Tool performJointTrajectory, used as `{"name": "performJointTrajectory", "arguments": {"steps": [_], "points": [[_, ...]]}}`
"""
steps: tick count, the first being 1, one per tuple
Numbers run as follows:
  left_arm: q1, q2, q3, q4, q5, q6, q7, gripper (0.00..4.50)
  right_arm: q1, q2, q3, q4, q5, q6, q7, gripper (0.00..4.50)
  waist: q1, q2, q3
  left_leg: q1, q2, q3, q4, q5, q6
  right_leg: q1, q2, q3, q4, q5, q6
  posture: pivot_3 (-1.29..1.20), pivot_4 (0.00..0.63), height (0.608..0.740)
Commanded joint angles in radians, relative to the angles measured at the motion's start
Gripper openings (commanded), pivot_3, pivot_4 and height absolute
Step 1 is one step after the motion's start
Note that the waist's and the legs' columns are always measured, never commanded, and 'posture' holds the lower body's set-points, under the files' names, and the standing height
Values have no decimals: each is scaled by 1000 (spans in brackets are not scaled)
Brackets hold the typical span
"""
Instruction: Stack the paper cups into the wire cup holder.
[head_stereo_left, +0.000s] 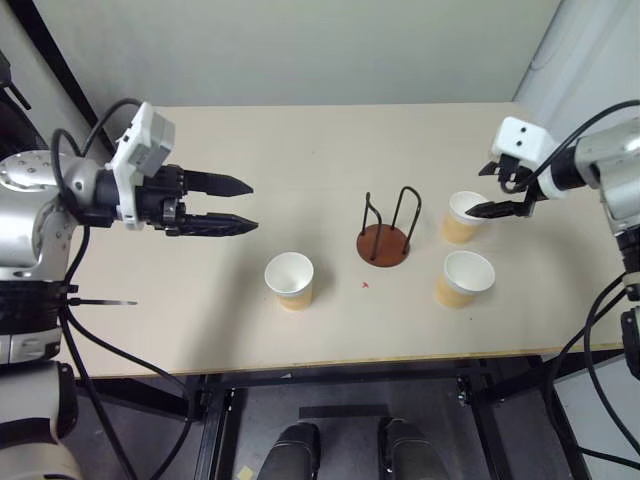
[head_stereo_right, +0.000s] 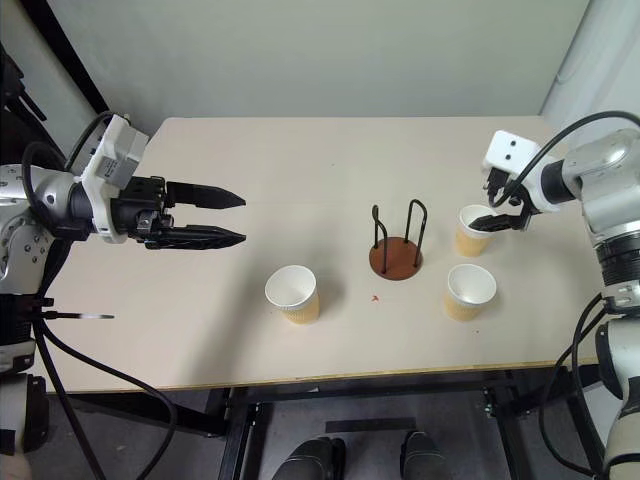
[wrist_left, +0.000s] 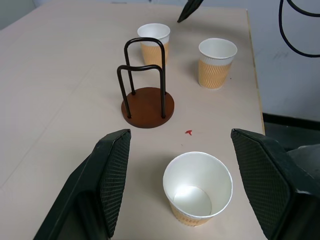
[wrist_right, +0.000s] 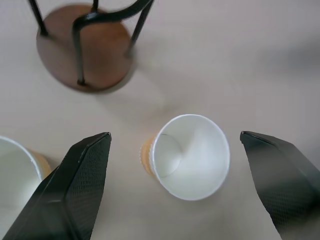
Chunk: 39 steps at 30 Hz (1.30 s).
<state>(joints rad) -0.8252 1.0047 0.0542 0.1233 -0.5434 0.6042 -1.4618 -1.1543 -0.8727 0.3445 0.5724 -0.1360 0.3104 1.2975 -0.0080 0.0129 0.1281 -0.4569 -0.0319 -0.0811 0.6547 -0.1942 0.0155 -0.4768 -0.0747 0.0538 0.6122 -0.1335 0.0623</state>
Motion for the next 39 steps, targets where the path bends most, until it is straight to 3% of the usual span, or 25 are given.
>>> {"name": "performJointTrajectory", "arguments": {"steps": [1, 13, 14, 17, 26, 31, 39], "points": [[-27, 28, 10, -16, 0, -12, -32, 3438, -41, 10, 5, 52, -41, -78, 4, 4281, -1, 0, 0, 0, 0, 0, 0, 0, 0, 0, 0, 0, 0, 0, 0, 0, 150, 740], [-55, 47, 14, -8, 30, -40, -45, 3438, -100, 102, 68, 370, -204, -311, -69, 4281, -2, 0, 0, 0, 0, 0, 0, 0, 0, 0, 0, 0, 0, 0, 0, 0, 150, 740], [-54, 49, 16, -9, 30, -38, -43, 3438, -103, 107, 76, 399, -221, -335, -83, 4119, -2, 0, 0, 0, 0, 0, 0, 0, 0, 0, 0, 0, 0, 0, 0, 0, 150, 740], [-51, 54, 19, -11, 29, -35, -41, 3438, -119, 125, 83, 469, -256, -380, -115, 3354, -2, 0, 0, 0, 0, 0, 0, 0, 0, 0, 0, 0, 0, 0, 0, 0, 150, 740], [-45, 77, 32, -6, 29, -34, -33, 3438, -169, 142, 43, 525, -247, -412, -79, 31, -3, 0, 0, 0, 0, 0, 0, -1, -1, 0, 0, 0, -1, 1, 0, 0, 150, 740], [-27, 102, 45, 18, 38, -42, -26, 3438, -179, 106, -26, 402, -166, -364, 44, 8, -3, 1, 0, -1, 0, -1, -1, -3, -2, -1, 0, 0, -1, 1, 0, 0, 150, 740], [-37, 112, 47, 62, 50, -59, -16, 3438, -218, 111, -116, -74, -14, -136, 177, 8, -9, 1, 0, -3, 0, -1, -2, -3, -3, -3, 0, -1, -1, -1, -2, 0, 150, 740]]}}
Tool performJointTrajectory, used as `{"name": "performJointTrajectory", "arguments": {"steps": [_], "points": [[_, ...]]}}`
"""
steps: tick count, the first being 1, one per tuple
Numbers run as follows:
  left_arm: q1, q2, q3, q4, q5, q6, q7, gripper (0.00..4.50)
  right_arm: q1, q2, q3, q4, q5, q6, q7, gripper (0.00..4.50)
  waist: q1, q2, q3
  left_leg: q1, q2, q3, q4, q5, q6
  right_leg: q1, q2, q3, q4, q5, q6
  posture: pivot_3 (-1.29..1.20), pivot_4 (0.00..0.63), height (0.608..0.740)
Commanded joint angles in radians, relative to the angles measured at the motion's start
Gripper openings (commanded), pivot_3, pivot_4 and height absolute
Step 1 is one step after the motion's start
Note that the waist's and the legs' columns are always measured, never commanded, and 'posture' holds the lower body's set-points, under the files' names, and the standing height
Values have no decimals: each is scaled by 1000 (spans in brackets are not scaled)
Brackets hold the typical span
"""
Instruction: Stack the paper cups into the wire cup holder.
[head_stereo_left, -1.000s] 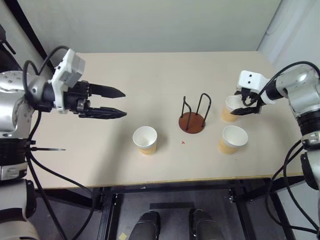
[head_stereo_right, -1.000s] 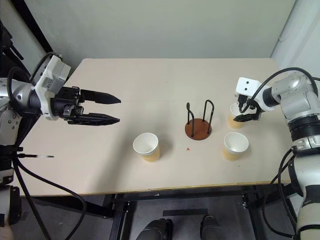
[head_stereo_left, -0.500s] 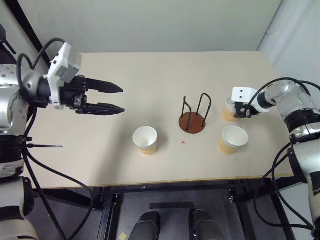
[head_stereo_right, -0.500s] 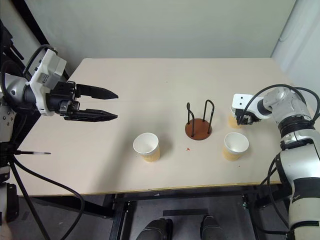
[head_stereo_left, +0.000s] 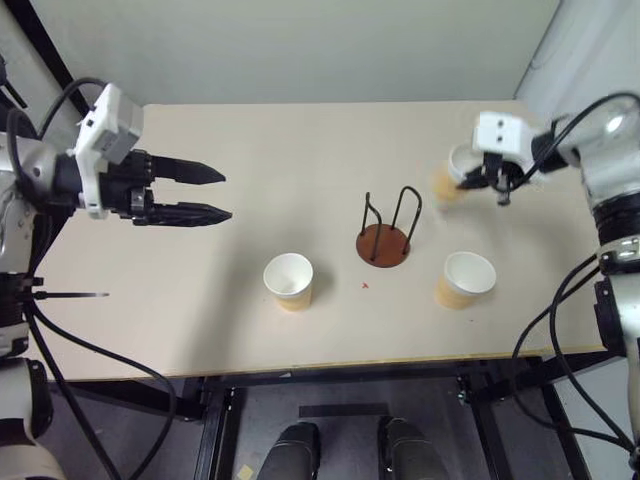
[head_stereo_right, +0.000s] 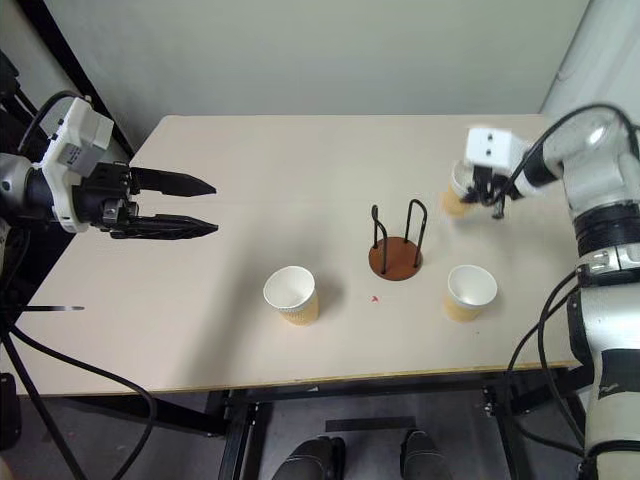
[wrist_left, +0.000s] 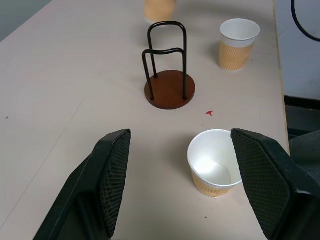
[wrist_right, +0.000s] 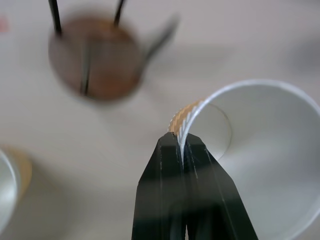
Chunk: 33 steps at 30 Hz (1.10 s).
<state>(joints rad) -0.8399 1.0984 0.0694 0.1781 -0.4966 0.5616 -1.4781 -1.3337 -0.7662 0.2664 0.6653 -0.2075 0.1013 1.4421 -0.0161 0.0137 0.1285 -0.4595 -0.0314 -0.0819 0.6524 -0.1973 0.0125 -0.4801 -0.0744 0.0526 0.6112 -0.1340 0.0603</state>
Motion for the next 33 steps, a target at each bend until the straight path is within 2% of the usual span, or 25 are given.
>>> {"name": "performJointTrajectory", "arguments": {"steps": [1, 6, 10, 16, 26, 33], "points": [[-24, 15, 30, 10, 5, -19, 1, 3438, -38, 13, -37, -224, 74, 104, 44, 8, -2, 0, 0, 0, 0, 0, 0, 0, 0, 0, 0, 0, 0, 0, 0, 0, 150, 740], [-44, -1, 20, 21, 10, -28, 0, 3438, 16, 36, 0, -469, 144, 229, 115, 8, -3, 0, 0, 0, 0, -1, -1, 0, 0, 0, 0, -1, 0, -2, -4, 0, 150, 740], [-74, -16, 7, 30, 19, -33, -5, 3438, 57, 33, 34, -540, 153, 245, 137, 8, 0, -1, 0, 0, 0, -1, 0, 1, 1, 1, 0, -3, 0, -4, -6, 0, 150, 740], [-90, -23, 2, 30, 25, -31, -13, 3438, 51, 26, 75, -438, 95, 130, 110, 8, -1, 0, 0, -1, 0, -1, 3, 2, 2, 1, 0, -2, 2, -4, -6, 0, 150, 740], [-82, -24, 9, 23, 21, -29, -8, 3438, 34, 36, 89, -358, 66, 57, 109, 8, -2, 0, 0, 1, 0, -1, 3, 4, 1, 1, 0, -2, 6, -4, -6, 0, 150, 740], [-82, -29, 10, 25, 20, -33, -5, 3438, 26, 78, 141, -281, 1, -48, 82, 8, -3, -1, 0, 1, 0, -1, 4, 4, 1, 1, 0, -2, 7, -4, -6, 0, 150, 740]]}}
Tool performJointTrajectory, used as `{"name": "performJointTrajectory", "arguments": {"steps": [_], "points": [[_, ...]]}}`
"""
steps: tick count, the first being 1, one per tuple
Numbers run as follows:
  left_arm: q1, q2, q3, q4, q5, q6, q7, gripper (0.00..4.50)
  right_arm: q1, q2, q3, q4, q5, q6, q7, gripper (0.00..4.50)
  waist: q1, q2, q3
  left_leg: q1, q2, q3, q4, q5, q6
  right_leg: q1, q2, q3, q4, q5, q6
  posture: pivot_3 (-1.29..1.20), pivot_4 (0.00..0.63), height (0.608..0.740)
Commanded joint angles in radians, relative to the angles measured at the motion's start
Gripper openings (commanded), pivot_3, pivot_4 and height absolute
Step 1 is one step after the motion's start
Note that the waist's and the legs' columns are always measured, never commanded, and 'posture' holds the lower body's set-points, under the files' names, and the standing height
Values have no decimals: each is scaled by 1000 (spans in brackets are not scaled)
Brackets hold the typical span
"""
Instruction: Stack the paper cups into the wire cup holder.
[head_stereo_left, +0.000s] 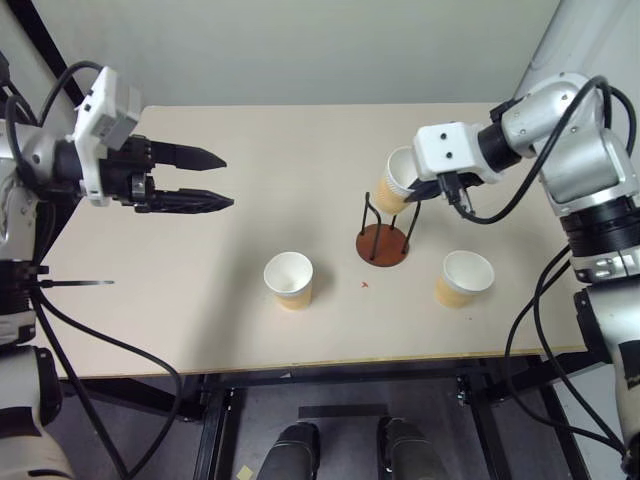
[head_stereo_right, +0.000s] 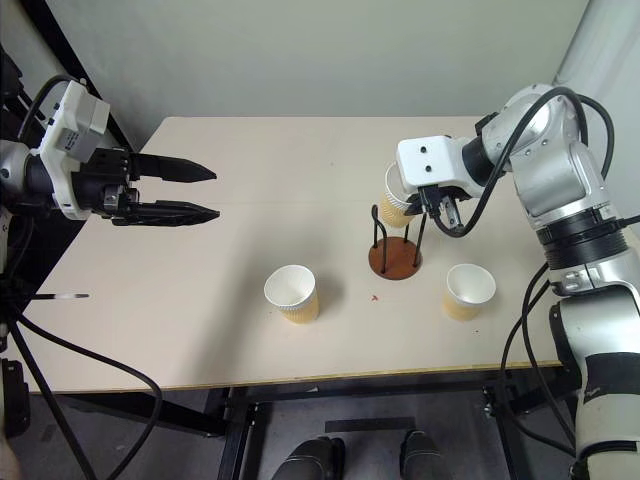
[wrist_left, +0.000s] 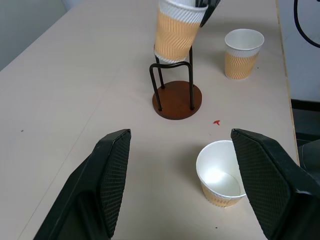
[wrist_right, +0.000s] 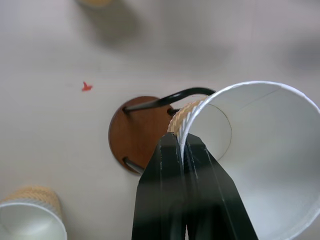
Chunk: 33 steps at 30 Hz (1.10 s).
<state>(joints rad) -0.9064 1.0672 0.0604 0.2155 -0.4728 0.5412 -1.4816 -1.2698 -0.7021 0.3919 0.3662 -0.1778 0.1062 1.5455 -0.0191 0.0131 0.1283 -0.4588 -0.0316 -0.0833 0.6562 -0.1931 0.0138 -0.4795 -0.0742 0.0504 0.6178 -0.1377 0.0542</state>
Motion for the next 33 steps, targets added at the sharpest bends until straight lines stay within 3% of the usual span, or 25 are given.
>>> {"name": "performJointTrajectory", "arguments": {"steps": [1, 7, 10, 18, 20, 28, 33], "points": [[-16, 0, 19, -12, -3, -14, -1, 3438, -40, 21, 25, 33, -41, -73, -27, 8, 0, 0, 0, 0, 0, 0, 0, 0, 0, 0, 0, 0, 0, 0, 0, 0, 150, 740], [-19, -14, 16, -9, -1, -15, 2, 3438, -59, 72, 47, 103, -94, -135, -80, 8, -1, 0, 0, 0, 0, 0, 0, 0, 0, 0, 0, 0, 1, 0, 0, 0, 150, 740], [-19, -24, 12, -8, 1, -16, 2, 3438, -51, 84, 25, 82, -70, -87, -67, 602, -1, 0, 0, 0, 0, 0, 1, 0, 0, 0, 0, 0, 1, 0, 0, 0, 150, 740], [-40, -49, -1, 12, 8, -24, -3, 3438, -37, 70, -25, 38, -30, 32, -95, 3400, 0, 0, 0, 0, 0, 0, 1, 0, 0, 0, 0, 0, 0, 0, 0, 0, 150, 740], [-44, -55, -5, 11, 7, -24, -5, 3438, -30, 61, -73, -17, 20, 136, -88, 4055, 0, 0, 0, 0, 0, 0, 1, 0, 0, 0, 0, 0, 1, 0, 0, 0, 150, 740], [-33, -79, -20, -82, -44, 28, -31, 3438, 111, -155, -202, -397, 231, 531, 36, 4055, 8, 0, 0, -2, -1, 0, 1, 0, 0, 2, 0, -1, -5, 0, 0, 0, 150, 740], [-25, -95, -42, -150, -60, 44, -49, 3438, 209, -296, -218, -542, 302, 626, 57, 4055, 7, 0, 0, -2, -1, 2, 5, 0, -1, 4, 0, 0, -5, -1, 2, 0, 150, 740]]}}
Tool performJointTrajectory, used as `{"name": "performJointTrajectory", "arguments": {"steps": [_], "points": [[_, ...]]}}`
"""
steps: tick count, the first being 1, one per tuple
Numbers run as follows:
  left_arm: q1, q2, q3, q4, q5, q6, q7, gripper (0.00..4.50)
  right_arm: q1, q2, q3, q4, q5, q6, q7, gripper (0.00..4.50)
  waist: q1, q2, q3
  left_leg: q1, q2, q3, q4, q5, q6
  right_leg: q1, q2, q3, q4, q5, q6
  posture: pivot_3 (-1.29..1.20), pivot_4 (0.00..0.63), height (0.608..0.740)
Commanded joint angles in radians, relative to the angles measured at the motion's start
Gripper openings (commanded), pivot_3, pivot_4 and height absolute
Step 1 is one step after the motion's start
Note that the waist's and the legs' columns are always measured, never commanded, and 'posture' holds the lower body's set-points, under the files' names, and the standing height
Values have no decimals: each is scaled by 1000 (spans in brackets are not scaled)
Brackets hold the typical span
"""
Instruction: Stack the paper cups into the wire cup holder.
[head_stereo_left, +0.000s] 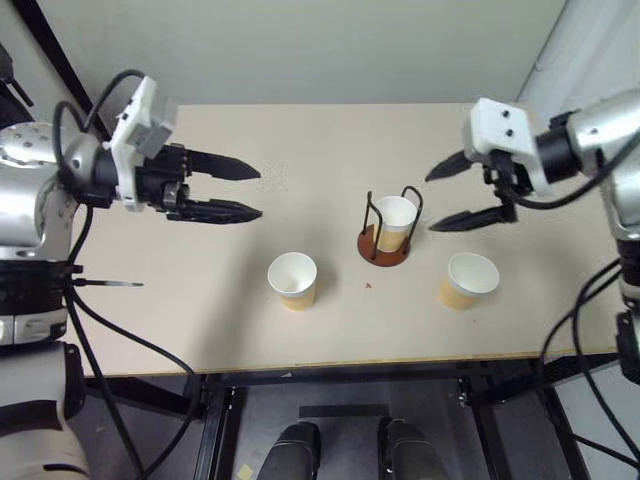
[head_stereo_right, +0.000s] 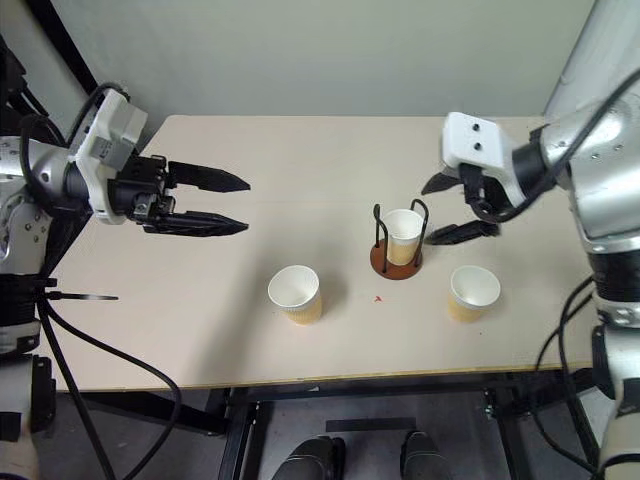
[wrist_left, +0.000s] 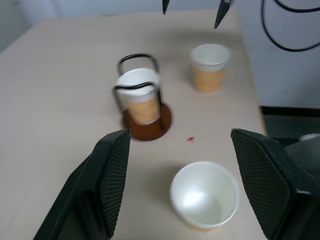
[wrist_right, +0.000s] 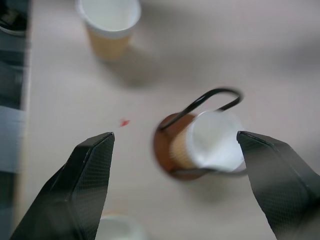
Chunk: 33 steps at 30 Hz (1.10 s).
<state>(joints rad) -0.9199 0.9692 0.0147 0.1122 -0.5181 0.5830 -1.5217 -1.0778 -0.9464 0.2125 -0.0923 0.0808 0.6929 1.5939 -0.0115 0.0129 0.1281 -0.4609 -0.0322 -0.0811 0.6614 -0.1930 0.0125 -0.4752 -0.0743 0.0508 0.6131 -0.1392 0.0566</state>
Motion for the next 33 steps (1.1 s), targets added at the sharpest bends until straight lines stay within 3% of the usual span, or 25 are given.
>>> {"name": "performJointTrajectory", "arguments": {"steps": [1, 8, 14, 30, 33], "points": [[-13, 0, 3, -49, -15, 3, -8, 3438, 30, -67, -37, -100, 52, 46, 7, 4055, -1, 0, 0, 0, 0, 0, 1, -1, 2, 0, 0, 0, 0, 0, 0, 0, 150, 740], [-53, -19, -18, -13, -4, -9, -18, 3438, 251, -206, 21, -211, 17, -105, -10, 4055, -2, 0, 0, 7, 0, -1, 2, -1, 4, 7, 0, 2, 4, -1, 4, 0, 150, 740], [-53, -10, -11, -20, -9, -4, -22, 3438, 281, -170, 85, -140, -80, -227, -80, 4055, -5, 0, 0, 9, 0, 0, 3, 0, 6, 7, 0, 3, 4, 1, 7, 0, 150, 740], [-29, 37, 22, -48, -20, 18, -3, 3438, 343, -133, 159, 17, -205, -402, -77, 4055, 1, 0, 0, 5, 0, 0, 2, -4, 9, 7, 0, 3, -2, 1, 12, 0, 150, 740], [-29, 40, 21, -46, -21, 17, -2, 3438, 338, -111, 162, 21, -214, -400, -76, 3453, 0, 0, 0, 6, 0, 0, 2, -4, 9, 8, 0, 3, -2, 1, 12, 0, 150, 740]]}}
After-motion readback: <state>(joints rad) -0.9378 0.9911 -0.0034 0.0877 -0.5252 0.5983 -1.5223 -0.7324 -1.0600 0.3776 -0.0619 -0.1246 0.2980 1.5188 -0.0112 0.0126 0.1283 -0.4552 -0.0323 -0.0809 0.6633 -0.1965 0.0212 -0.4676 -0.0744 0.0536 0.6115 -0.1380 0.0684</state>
